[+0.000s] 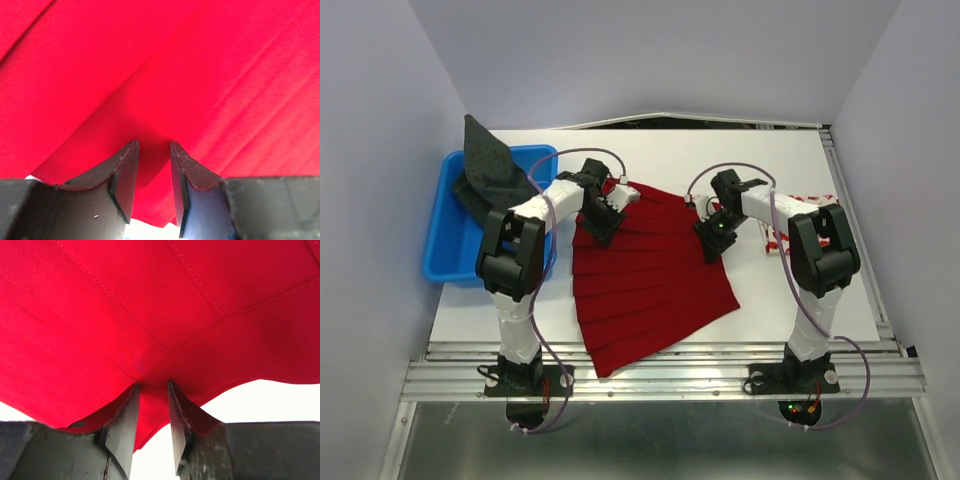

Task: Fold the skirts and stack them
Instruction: Flatten the skirt out

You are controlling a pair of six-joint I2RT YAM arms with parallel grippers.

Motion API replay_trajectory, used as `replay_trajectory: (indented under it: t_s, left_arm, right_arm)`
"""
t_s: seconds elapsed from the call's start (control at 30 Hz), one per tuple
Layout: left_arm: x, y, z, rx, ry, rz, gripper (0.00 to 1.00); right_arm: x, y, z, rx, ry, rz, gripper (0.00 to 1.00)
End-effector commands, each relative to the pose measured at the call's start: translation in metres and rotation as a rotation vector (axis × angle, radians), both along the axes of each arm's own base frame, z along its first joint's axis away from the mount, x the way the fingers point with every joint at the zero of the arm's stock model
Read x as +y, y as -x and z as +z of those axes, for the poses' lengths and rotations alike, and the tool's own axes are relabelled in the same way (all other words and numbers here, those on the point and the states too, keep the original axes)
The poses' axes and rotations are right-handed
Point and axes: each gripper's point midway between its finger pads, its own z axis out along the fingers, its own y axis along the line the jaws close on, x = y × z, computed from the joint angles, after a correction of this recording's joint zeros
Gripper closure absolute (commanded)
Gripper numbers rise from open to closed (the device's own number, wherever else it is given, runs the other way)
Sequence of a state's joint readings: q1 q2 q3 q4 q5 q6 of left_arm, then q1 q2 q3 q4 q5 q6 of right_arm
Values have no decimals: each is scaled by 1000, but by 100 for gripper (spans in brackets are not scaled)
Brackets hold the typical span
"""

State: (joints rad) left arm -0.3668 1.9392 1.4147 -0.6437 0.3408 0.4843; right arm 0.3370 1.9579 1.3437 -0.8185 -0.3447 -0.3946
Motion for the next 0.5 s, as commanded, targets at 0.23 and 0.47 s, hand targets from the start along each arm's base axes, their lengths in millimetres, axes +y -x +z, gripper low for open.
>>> replay_trajectory:
  t_s: [0.23, 0.47]
  left_arm:
    - [-8, -26, -28, 34, -54, 5, 63]
    - [3, 69, -27, 165, -107, -282, 71]
  right_arm:
    - [-58, 53, -35, 163, 205, 33, 63]
    - [-32, 68, 17, 161, 41, 190, 63]
